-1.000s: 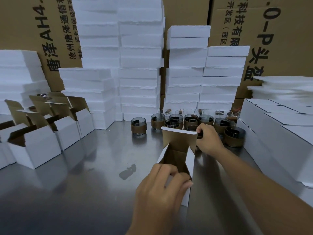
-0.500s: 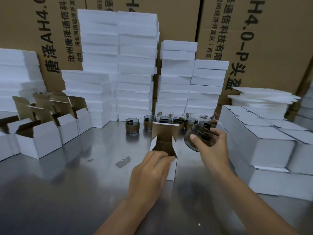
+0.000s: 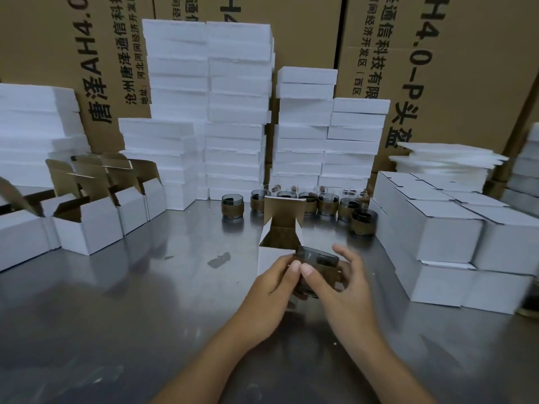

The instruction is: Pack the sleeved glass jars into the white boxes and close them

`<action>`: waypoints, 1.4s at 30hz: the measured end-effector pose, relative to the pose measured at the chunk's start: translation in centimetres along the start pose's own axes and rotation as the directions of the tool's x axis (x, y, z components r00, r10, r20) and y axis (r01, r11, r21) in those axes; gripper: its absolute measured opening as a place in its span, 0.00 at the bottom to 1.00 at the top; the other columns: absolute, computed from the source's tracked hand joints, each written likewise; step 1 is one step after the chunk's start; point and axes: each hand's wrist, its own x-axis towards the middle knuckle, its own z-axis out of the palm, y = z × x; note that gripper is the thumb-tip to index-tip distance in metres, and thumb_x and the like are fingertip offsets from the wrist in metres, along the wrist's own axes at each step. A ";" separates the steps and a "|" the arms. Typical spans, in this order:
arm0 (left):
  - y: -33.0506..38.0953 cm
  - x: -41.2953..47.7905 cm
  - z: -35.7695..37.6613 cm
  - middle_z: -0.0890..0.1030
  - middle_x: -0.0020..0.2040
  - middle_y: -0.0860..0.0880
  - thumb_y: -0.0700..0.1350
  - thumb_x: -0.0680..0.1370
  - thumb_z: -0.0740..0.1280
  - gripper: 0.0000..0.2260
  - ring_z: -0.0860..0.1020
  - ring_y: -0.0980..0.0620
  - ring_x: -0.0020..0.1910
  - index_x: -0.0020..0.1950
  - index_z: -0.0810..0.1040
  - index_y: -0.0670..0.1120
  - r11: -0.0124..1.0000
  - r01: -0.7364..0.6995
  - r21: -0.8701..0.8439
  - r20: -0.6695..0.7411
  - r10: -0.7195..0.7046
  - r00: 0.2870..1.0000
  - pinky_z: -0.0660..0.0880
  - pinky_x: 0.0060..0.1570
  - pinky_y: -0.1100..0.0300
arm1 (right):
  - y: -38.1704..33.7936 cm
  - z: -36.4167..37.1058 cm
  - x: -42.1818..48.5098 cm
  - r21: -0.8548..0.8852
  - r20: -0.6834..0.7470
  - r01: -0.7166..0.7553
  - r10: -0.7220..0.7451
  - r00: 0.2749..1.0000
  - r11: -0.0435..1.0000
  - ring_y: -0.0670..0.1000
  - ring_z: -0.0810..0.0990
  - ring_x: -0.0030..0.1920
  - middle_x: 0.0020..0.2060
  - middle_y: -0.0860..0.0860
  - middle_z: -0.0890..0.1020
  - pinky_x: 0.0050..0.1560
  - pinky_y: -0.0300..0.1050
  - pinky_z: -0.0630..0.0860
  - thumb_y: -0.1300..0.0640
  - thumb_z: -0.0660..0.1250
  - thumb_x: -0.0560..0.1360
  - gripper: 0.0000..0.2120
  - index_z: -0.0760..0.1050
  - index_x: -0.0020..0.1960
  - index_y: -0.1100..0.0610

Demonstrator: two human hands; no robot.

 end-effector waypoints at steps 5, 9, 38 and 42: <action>0.2 0.2 -0.4 0.82 0.51 0.52 0.61 0.74 0.55 0.21 0.81 0.56 0.50 0.59 0.76 0.51 0.978 0.135 -0.159 0.043 -0.130 0.991 0.78 0.45 0.64 | 0.4 -0.2 0.1 -0.009 0.037 -0.021 0.022 0.999 1.000 0.37 0.76 0.52 0.52 0.41 0.76 0.40 0.24 0.72 0.38 0.71 0.56 0.38 0.65 0.63 0.45; -0.1 0.6 -0.8 0.83 0.52 0.48 0.62 0.74 0.56 0.23 0.82 0.51 0.52 0.60 0.77 0.50 0.946 0.200 -0.256 0.040 -0.197 0.980 0.79 0.52 0.55 | 0.9 0.2 0.3 -0.040 0.061 -0.004 0.007 0.998 0.999 0.26 0.73 0.48 0.50 0.35 0.73 0.39 0.23 0.71 0.50 0.76 0.64 0.26 0.67 0.56 0.41; -0.4 1.5 -0.8 0.84 0.47 0.51 0.59 0.71 0.61 0.14 0.83 0.50 0.45 0.51 0.82 0.59 0.936 0.109 -0.335 -0.043 -0.130 0.991 0.78 0.44 0.60 | -0.3 -0.3 1.5 0.319 0.092 -0.396 0.388 0.917 0.861 0.48 0.82 0.48 0.47 0.52 0.84 0.45 0.45 0.74 0.45 0.58 0.78 0.11 0.76 0.49 0.48; -0.3 1.5 -0.7 0.84 0.50 0.49 0.58 0.72 0.60 0.17 0.83 0.49 0.47 0.57 0.78 0.54 0.933 0.110 -0.344 -0.049 -0.134 0.990 0.78 0.46 0.60 | -0.2 -0.2 1.0 0.253 0.128 -0.323 0.299 0.946 0.912 0.45 0.84 0.46 0.46 0.48 0.85 0.46 0.44 0.75 0.41 0.61 0.74 0.14 0.76 0.54 0.47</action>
